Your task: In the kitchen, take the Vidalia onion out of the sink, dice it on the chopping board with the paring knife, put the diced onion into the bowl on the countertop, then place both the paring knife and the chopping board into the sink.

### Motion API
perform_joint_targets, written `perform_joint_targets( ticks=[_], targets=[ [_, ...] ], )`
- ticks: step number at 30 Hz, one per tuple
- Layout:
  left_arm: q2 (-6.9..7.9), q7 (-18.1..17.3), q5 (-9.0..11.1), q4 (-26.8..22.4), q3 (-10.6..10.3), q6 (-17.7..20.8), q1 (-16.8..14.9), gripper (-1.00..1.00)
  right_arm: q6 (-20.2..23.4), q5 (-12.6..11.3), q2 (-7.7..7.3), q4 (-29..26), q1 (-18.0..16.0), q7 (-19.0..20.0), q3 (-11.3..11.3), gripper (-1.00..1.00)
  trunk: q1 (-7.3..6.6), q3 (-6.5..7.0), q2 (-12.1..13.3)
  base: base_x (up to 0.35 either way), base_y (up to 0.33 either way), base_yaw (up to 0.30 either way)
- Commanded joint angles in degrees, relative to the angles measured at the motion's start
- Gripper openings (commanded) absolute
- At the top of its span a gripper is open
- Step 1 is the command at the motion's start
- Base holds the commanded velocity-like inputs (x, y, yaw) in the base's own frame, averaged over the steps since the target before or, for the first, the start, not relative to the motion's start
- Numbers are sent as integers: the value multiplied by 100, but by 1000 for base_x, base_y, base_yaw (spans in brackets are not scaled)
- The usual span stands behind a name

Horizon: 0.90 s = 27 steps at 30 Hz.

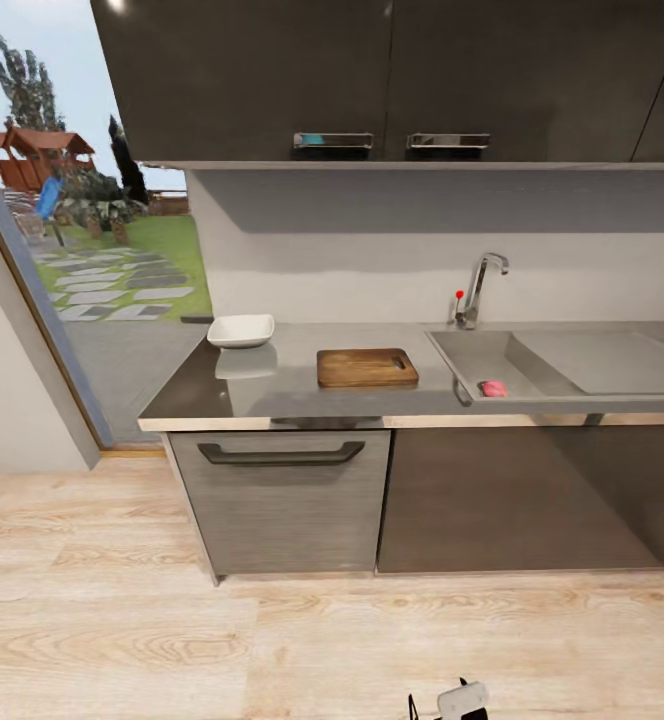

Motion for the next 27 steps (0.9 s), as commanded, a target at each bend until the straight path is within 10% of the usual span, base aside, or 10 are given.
perform_joint_targets(
  ticks=[1,7,23,27],
  targets=[
    [1,-7,56,67,-9,-37,-3,100,0,32,6,7,-3,-68,29,100,0,-5,-3,0,0,-7],
    [-5,-9,50,443,-19,-723,-3,100,-1,30,3,16,-1,-82,19,100,0,12,-3,0,-59,-191],
    [-6,-9,50,496,-20,-799,-3,100,-1,30,-19,8,-1,-91,-8,100,0,76,-3,0,-294,-228],
    [-6,-9,49,496,-20,-799,-3,100,2,34,-19,9,-1,-81,-485,100,0,92,-3,0,-276,-195]
  ],
)
